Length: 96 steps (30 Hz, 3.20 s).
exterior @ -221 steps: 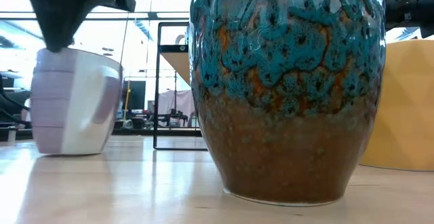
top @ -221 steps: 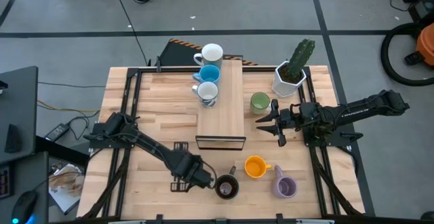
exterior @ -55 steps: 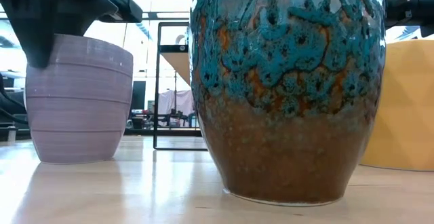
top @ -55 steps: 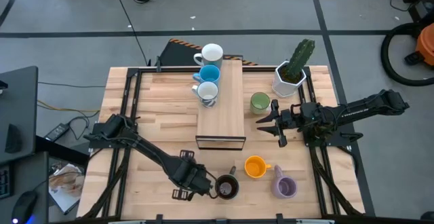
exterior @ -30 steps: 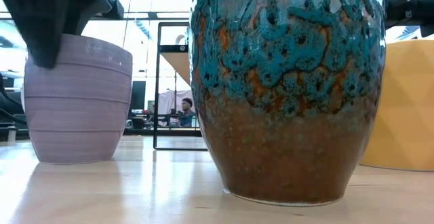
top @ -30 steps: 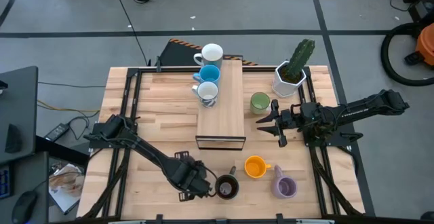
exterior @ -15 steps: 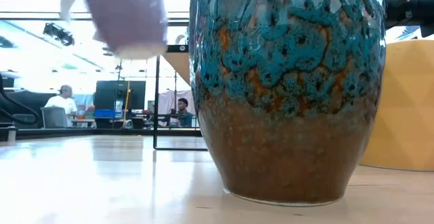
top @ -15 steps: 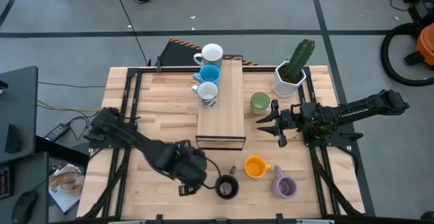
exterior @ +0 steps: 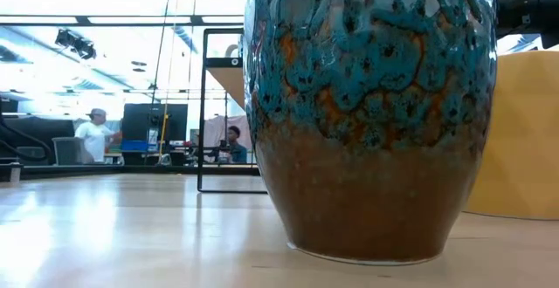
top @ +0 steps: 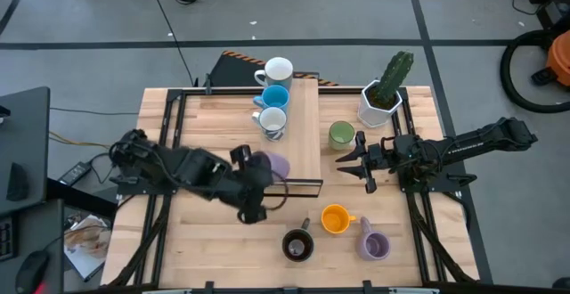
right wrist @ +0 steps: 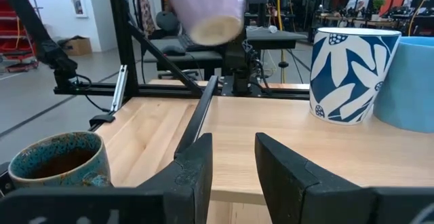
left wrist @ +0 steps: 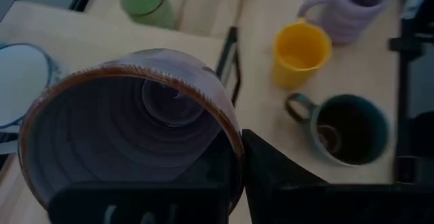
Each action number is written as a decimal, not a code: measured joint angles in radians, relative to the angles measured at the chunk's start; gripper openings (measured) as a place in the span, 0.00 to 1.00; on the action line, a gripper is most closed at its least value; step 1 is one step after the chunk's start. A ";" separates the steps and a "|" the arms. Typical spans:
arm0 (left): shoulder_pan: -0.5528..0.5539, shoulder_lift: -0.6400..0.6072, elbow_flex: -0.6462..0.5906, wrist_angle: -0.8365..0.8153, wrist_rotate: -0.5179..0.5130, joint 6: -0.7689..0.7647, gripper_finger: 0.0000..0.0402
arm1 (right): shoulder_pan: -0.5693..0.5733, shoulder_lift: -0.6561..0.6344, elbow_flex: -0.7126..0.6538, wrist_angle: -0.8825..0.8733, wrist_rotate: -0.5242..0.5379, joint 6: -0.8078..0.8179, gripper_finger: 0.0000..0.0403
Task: Place coffee mugs
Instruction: Put the purple patterned mug on the shelf
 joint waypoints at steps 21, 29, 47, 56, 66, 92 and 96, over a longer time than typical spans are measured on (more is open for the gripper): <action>0.285 0.053 -0.003 -0.135 0.377 0.195 0.06 | 0.000 0.007 0.000 0.005 0.006 -0.015 0.29; 0.285 0.093 -0.003 -0.168 0.371 0.251 0.07 | 0.000 0.014 0.000 0.020 0.006 -0.015 0.29; 0.284 0.142 -0.003 -0.173 0.358 0.348 0.07 | 0.000 0.020 0.000 0.020 -0.001 -0.008 0.29; 0.278 0.142 -0.003 -0.170 0.272 0.344 0.21 | 0.000 0.020 0.000 0.019 -0.001 -0.006 0.29; 0.271 0.142 -0.003 -0.171 0.225 0.368 0.31 | 0.000 0.020 0.000 0.018 -0.002 -0.006 0.29; 0.271 0.141 -0.003 -0.173 0.122 0.320 0.29 | 0.000 0.020 0.000 0.012 -0.002 -0.006 0.29; 0.271 0.141 -0.003 -0.173 0.115 0.324 0.29 | 0.000 0.020 0.000 0.012 -0.002 -0.005 0.29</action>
